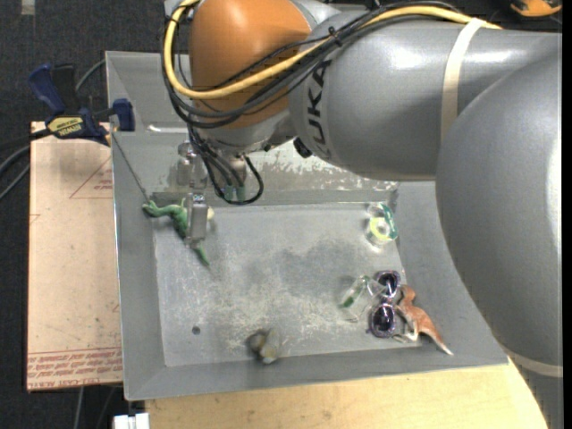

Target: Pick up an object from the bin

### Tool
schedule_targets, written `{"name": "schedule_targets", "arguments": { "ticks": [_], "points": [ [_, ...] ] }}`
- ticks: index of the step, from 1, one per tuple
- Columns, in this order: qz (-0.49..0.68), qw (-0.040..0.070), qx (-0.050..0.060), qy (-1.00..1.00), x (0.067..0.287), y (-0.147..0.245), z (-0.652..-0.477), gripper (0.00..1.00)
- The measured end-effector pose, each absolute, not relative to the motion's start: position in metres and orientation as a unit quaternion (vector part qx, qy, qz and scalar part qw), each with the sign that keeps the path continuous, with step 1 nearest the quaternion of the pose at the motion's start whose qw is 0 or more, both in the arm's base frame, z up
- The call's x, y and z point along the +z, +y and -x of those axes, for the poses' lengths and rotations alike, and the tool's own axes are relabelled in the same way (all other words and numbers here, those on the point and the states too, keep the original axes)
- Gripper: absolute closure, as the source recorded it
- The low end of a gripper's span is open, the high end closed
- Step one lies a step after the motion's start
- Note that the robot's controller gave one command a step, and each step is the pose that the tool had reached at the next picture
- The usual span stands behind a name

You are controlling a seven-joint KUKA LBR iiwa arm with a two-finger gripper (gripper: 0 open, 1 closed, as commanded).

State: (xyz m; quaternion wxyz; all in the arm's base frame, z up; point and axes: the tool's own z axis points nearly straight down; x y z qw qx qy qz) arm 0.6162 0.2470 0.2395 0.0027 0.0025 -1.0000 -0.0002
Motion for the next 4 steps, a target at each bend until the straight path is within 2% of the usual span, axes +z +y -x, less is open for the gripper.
{"name": "schedule_targets", "arguments": {
  "ticks": [1,2,3,4],
  "points": [
    [0.000,-0.001,-0.001,-1.000,0.245,0.245,-0.618,0.00],
    [0.203,0.005,0.002,-0.979,0.156,0.212,-0.643,0.00],
    [0.121,-0.002,-0.002,-0.993,0.160,0.211,-0.649,0.00],
    [0.274,0.004,0.001,-0.962,0.140,0.230,-0.650,0.00]
  ]
}}
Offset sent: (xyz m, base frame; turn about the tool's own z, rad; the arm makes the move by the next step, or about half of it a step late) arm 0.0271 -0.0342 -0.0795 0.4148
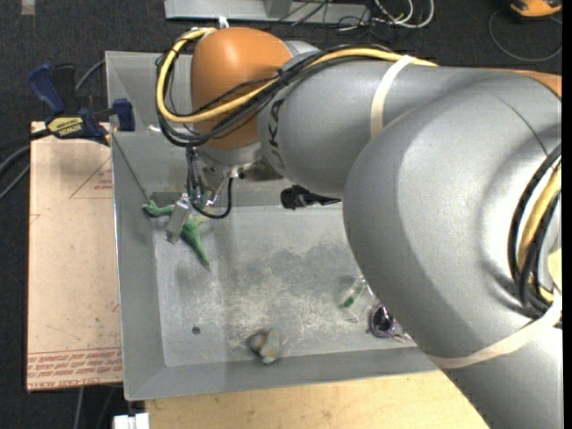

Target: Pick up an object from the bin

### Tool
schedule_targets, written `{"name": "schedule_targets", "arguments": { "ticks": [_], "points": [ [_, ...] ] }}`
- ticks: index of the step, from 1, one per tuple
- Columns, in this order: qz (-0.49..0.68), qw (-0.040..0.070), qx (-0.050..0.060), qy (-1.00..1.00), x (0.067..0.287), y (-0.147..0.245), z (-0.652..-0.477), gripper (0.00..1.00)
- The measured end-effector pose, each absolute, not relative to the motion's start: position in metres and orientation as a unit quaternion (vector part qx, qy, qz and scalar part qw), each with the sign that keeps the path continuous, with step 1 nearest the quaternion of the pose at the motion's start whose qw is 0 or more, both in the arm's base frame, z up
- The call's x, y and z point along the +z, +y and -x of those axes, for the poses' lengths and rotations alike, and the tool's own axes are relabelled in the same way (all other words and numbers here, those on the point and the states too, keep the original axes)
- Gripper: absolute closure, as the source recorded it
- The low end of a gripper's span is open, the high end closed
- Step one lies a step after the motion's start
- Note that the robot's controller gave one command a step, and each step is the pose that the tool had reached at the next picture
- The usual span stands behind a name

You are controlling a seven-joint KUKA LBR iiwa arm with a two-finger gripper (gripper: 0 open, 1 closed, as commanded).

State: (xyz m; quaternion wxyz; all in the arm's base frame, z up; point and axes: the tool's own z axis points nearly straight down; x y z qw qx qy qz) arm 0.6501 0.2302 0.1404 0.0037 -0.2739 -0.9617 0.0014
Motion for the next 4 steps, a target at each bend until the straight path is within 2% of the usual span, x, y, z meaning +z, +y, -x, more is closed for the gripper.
{"name": "schedule_targets", "arguments": {
  "ticks": [1,2,4],
  "points": [
    [0.181,-0.005,-0.001,-0.984,0.074,0.246,-0.645,0.00],
    [0.413,0.000,-0.003,-0.911,0.074,0.223,-0.640,1.00],
    [0.413,0.001,-0.002,-0.911,0.077,0.223,-0.639,1.00]
  ]
}}
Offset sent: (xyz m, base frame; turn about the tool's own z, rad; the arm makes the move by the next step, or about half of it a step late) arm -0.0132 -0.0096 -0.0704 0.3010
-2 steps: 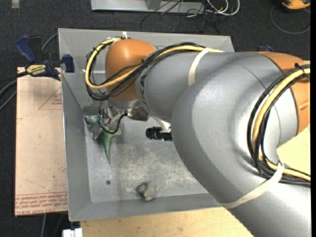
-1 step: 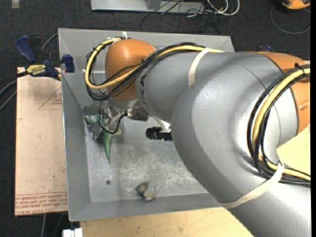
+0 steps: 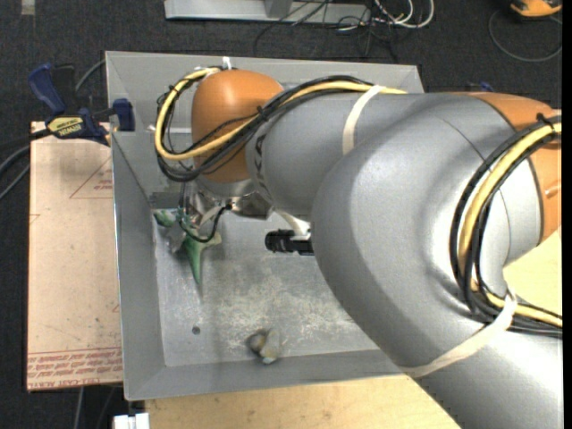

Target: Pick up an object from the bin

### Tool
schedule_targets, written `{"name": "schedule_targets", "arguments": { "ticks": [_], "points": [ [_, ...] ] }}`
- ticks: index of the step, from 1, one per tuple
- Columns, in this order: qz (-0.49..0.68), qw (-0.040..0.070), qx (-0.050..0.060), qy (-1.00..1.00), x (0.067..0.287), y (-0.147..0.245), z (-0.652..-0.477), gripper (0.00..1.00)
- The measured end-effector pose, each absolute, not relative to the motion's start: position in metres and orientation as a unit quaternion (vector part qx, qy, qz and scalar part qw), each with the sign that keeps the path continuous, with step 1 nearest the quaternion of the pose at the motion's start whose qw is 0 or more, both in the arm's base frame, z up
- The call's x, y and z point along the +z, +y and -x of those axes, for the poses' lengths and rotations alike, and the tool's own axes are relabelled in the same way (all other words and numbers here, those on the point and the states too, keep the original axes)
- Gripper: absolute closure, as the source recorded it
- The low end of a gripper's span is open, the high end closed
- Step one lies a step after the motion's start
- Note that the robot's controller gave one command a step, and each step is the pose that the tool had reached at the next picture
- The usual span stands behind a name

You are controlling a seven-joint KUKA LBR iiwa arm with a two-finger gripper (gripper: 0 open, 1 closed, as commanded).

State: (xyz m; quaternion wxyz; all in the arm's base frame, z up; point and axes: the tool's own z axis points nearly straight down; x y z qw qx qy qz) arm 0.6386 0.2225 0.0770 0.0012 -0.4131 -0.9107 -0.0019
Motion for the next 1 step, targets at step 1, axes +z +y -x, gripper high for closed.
{"name": "schedule_targets", "arguments": {
  "ticks": [1],
  "points": [
    [0.413,0.003,0.000,-0.911,0.0933,0.2216,-0.6374,1.00]
  ]
}}
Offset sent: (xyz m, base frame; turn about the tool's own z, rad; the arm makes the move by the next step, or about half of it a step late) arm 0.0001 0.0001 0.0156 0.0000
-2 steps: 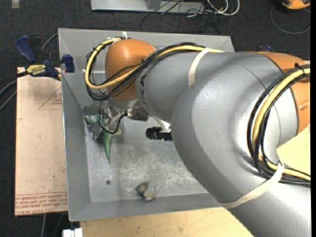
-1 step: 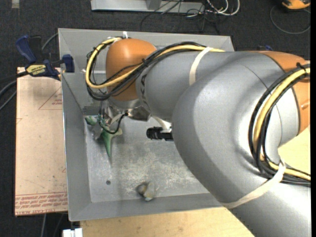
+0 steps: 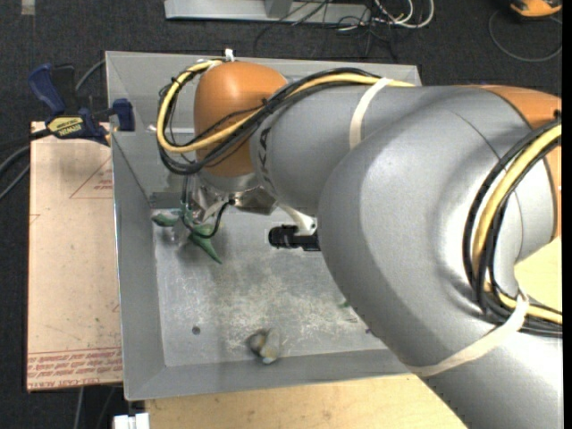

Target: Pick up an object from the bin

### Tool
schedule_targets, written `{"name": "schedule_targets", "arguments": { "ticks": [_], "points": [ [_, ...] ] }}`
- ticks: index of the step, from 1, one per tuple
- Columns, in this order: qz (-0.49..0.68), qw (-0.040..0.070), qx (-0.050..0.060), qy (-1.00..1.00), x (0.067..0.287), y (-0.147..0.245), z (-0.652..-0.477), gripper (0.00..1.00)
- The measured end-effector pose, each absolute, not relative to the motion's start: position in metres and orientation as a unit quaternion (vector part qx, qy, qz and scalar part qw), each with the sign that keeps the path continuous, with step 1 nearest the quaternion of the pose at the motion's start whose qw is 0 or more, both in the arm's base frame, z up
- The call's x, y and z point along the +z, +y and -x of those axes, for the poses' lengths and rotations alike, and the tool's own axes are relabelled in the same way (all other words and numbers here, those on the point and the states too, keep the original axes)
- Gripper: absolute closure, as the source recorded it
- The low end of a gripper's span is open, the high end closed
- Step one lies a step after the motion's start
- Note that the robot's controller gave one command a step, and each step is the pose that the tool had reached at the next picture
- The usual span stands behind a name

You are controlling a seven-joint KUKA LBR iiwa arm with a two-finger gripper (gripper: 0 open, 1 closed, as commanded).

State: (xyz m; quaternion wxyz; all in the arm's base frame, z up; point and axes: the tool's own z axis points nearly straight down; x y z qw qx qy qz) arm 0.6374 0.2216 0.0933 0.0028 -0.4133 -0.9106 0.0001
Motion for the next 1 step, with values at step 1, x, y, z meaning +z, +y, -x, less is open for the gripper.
{"name": "schedule_targets", "arguments": {
  "ticks": [1],
  "points": [
    [0.413,0.002,-0.001,-0.911,0.1081,0.2215,-0.6384,1.00]
  ]
}}
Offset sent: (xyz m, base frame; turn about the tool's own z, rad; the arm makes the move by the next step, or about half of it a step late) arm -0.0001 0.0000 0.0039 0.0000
